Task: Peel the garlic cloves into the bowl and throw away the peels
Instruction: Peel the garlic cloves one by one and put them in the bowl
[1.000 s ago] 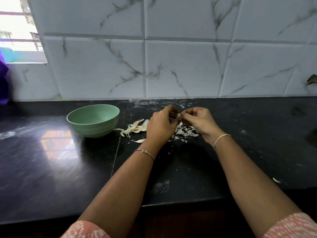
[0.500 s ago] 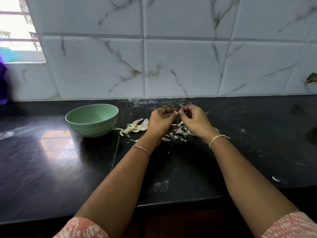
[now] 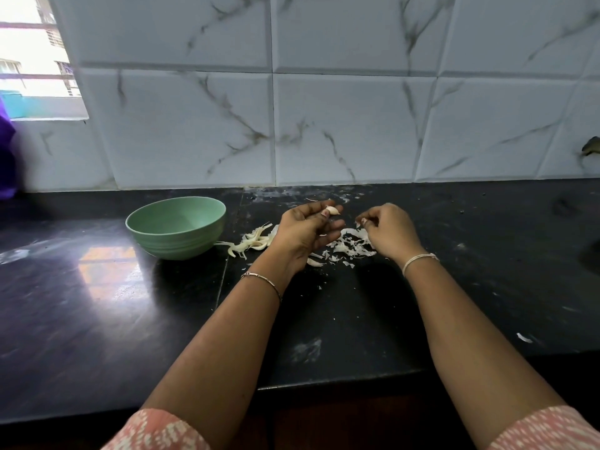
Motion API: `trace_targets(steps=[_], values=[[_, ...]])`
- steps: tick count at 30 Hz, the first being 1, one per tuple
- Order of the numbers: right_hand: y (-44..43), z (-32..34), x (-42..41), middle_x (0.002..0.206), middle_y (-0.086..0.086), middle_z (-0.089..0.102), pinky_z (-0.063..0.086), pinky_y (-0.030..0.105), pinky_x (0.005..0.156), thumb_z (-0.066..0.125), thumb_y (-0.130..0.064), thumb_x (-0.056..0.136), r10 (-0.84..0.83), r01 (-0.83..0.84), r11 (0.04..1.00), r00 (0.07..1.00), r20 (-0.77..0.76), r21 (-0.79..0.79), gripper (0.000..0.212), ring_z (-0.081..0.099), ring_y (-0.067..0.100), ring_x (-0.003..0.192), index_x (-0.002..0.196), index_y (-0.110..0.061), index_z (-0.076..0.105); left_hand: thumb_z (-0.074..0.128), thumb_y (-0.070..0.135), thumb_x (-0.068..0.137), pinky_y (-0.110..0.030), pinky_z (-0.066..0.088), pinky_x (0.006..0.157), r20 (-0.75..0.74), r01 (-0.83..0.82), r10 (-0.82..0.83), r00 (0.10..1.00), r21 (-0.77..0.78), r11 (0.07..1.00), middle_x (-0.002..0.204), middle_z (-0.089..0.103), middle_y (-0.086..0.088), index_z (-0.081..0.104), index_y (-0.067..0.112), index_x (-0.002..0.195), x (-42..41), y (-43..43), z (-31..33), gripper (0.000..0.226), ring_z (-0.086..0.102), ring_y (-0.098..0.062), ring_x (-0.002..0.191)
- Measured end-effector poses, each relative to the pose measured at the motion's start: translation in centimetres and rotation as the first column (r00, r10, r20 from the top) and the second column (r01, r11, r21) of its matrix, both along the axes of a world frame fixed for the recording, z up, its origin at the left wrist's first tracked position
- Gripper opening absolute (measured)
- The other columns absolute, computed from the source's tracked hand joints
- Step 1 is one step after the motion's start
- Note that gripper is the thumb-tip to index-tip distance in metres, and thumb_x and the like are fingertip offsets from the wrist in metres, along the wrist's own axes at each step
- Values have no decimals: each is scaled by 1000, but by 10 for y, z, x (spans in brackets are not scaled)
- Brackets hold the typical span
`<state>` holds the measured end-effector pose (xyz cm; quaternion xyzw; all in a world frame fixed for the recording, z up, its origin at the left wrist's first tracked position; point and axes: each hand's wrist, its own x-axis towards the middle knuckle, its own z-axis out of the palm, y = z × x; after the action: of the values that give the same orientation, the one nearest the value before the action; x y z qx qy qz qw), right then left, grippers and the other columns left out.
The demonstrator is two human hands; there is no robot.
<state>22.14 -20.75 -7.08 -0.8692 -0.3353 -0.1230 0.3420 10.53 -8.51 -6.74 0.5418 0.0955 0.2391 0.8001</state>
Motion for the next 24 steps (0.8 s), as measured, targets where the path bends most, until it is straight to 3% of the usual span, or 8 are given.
trace_targets(steps=[3, 6, 8, 10, 13, 17, 20, 24], values=[[-4, 4, -6, 79, -4, 69, 48, 23, 71, 76, -16, 81, -24, 24, 1000, 999, 27, -7, 7, 58, 9, 70, 77, -21, 76, 50, -1, 98, -28, 60, 73, -4, 15, -15, 1000, -17, 1000, 99, 73, -5, 63, 5, 107, 0, 0, 0, 17, 71, -13, 75], [-6, 8, -10, 65, -9, 59, 42, 22, 61, 83, -11, 72, -43, 41, 998, 998, 35, 49, 25, 54, 7, 61, 63, -22, 62, 51, -3, 96, -24, 60, 69, -2, 23, -23, 1000, -18, 1000, 98, 73, -5, 63, 6, 105, -1, 0, 0, 17, 71, -12, 76], [-5, 7, -9, 68, -7, 63, 46, 24, 63, 79, -7, 73, -13, 10, 995, 999, 30, 96, 24, 58, 8, 64, 68, -21, 61, 53, -3, 95, -25, 59, 72, 3, 24, -24, 1000, -14, 1000, 98, 73, -5, 64, 6, 104, 0, -1, 1, 16, 71, -13, 76], [-3, 5, -7, 75, -3, 70, 55, 29, 75, 68, -5, 85, 38, -36, 991, 999, -9, 129, 14, 66, 10, 72, 83, -19, 67, 57, -2, 93, -26, 59, 73, 10, 11, -11, 1000, -7, 1000, 95, 73, -6, 63, 7, 102, 0, -2, 2, 14, 70, -13, 74], [0, 4, -6, 72, -3, 73, 57, 40, 82, 52, -18, 99, 79, -62, 981, 993, -86, 184, 15, 70, 10, 73, 101, -15, 67, 64, -2, 89, -25, 59, 69, 22, -58, 57, 998, 31, 998, 89, 71, -9, 62, 7, 98, 0, -4, 2, 13, 69, -15, 71], [2, 10, -14, 71, -1, 70, 60, 40, 74, 69, -22, 90, 180, -119, 913, 976, -123, 389, 8, 69, 16, 67, 82, -19, 68, 70, -3, 84, -28, 58, 71, 36, -149, 144, 989, 174, 973, 84, 69, -14, 64, 5, 92, 3, -3, -2, 12, 68, -21, 75], [3, 13, -23, 77, 8, 73, 60, 34, 74, 74, -15, 85, 352, -194, 846, 903, -247, 497, 2, 69, 17, 70, 85, -14, 73, 74, 1, 82, -27, 57, 77, 64, -190, 179, 982, 304, 934, 85, 71, -11, 69, 3, 93, 3, -3, -4, 13, 67, -17, 79], [4, 12, -26, 81, 16, 74, 57, 27, 68, 78, -14, 81, 402, -204, 829, 864, -303, 521, 14, 67, 16, 67, 89, -4, 74, 78, -1, 76, -28, 56, 84, 79, -222, 207, 975, 347, 911, 87, 73, -9, 72, 11, 86, 3, -1, -4, 16, 70, -18, 84]])
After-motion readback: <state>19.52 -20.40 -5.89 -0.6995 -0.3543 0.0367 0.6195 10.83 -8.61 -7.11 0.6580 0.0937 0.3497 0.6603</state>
